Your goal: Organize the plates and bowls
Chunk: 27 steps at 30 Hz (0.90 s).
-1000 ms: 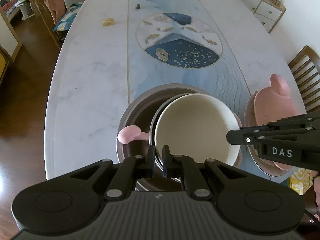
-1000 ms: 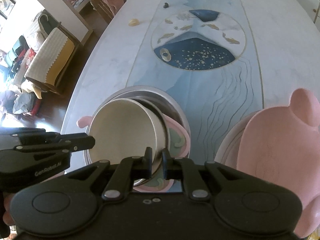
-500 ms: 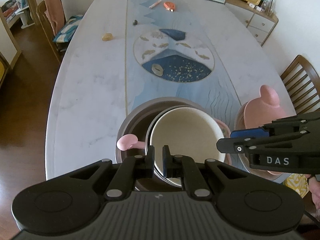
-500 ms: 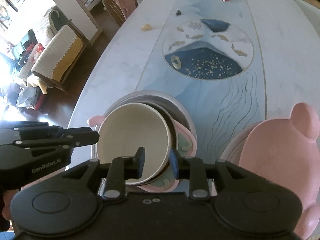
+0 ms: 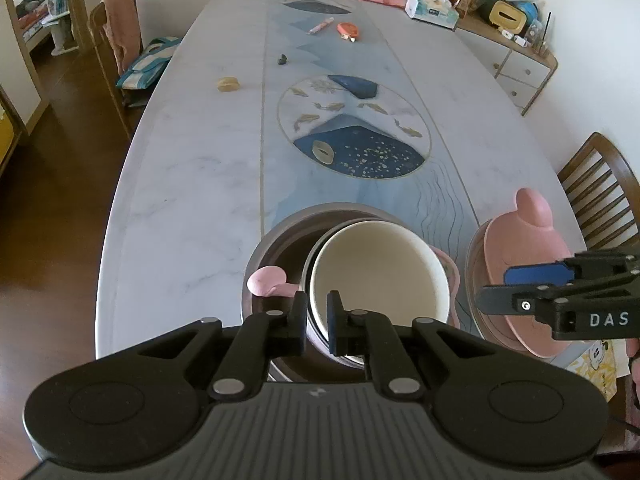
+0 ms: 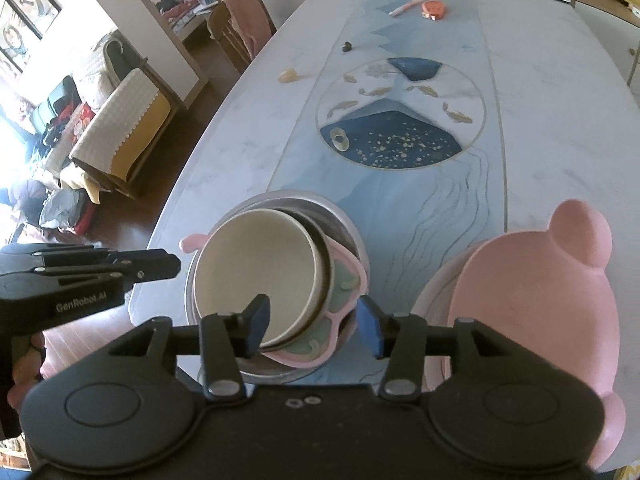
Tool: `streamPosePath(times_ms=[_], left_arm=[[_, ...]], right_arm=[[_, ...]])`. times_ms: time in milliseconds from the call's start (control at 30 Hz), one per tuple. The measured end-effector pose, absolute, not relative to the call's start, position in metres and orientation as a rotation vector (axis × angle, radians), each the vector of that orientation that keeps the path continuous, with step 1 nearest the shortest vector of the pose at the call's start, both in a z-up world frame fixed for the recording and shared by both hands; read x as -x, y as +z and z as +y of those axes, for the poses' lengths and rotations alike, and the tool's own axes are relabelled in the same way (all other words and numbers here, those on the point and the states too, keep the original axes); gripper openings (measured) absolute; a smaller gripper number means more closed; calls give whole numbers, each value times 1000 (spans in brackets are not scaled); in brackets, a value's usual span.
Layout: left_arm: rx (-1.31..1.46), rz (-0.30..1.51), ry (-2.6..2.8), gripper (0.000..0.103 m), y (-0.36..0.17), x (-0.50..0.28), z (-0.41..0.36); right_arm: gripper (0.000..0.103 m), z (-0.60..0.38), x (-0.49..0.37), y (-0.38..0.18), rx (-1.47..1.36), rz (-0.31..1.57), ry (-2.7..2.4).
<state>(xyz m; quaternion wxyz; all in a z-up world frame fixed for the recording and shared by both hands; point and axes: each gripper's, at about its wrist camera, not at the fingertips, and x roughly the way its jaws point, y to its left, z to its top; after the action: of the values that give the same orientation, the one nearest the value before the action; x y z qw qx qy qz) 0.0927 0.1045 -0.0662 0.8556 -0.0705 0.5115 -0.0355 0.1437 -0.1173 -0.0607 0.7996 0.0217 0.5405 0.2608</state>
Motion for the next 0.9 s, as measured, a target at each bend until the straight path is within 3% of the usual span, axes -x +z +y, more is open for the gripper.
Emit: streamPosePath(times_ms=[233, 300, 433, 467, 633, 900], left_arm=[[158, 1074, -71, 11, -68, -88, 105], [172, 1073, -66, 19, -70, -85, 106], [199, 1047, -43, 72, -72, -77, 108], [203, 1034, -32, 75, -72, -74, 108], [250, 1043, -4, 75, -81, -64, 112], [360, 1077, 70, 75, -110, -47, 114]], right_arm=[[62, -124, -137, -60, -46, 1146, 555], [62, -127, -138, -58, -35, 1134, 546], [65, -132, -150, -54, -13, 1115, 551], [67, -133, -154, -53, -12, 1115, 557], [76, -136, -181, -47, 13, 1093, 581], [76, -127, -221, -56, 88, 1124, 626]])
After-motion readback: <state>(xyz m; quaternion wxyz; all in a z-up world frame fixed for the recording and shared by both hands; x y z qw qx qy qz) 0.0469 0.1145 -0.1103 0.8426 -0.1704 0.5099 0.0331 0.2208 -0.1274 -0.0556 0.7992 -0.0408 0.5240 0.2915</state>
